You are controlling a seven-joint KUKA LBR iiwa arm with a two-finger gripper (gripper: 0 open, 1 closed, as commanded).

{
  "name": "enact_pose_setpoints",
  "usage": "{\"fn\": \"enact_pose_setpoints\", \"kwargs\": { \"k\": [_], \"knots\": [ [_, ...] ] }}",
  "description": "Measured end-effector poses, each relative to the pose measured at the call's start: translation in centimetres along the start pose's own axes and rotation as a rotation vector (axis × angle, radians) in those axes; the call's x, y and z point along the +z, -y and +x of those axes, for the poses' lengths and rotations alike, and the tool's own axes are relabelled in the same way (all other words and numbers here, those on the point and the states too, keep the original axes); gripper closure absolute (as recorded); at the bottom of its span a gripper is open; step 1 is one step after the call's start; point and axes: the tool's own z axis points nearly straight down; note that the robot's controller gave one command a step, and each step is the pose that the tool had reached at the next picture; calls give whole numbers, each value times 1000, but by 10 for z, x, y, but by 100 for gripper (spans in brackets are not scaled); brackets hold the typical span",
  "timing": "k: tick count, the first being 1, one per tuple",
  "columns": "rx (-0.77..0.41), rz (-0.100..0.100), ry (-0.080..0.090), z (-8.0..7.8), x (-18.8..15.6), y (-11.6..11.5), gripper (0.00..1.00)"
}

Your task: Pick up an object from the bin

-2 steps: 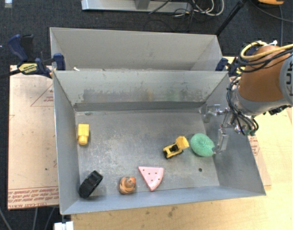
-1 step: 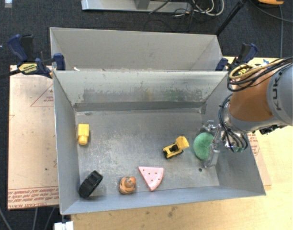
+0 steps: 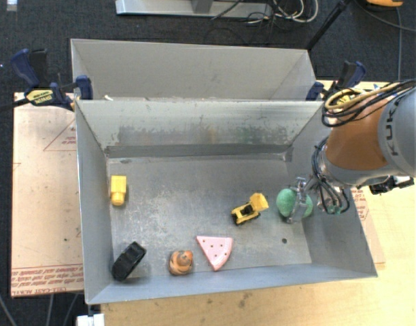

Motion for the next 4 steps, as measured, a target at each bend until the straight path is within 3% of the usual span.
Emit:
{"fn": "enact_pose_setpoints", "kwargs": {
  "k": [4],
  "knots": [
    [0,0,-3,1,-23,0,100]
  ]
}}
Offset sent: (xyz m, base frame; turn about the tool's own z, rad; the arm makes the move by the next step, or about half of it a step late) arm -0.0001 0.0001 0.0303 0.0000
